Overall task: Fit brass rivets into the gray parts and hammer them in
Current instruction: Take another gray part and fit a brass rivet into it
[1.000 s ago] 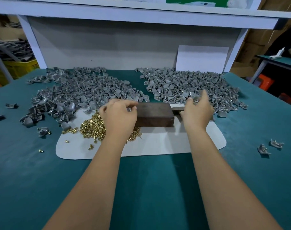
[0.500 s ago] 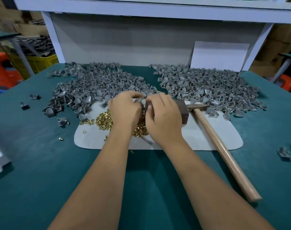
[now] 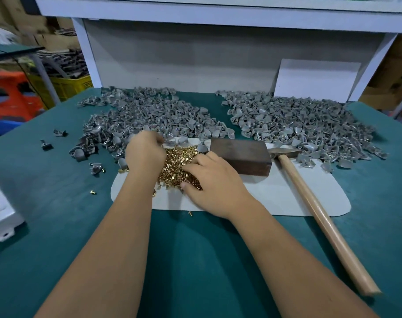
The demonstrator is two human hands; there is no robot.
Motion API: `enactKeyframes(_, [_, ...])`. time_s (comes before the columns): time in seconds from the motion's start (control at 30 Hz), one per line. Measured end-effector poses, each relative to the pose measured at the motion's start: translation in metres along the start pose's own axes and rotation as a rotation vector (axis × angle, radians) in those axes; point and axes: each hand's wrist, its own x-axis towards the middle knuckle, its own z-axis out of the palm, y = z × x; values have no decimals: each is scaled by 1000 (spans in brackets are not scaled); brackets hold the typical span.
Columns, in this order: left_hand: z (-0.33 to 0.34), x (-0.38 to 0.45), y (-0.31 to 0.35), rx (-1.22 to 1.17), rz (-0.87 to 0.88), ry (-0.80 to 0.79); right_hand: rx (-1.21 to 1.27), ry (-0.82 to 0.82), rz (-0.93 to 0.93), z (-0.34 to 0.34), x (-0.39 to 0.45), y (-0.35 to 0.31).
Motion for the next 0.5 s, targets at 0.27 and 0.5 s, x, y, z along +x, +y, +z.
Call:
enactKeyframes(0.27, [2,0,7,-256,89,86,89,36,60,-2,4,-3])
enactKeyframes(0.5, [3,-8,21,-605,57,-13,153,87,80,-2,2,-3])
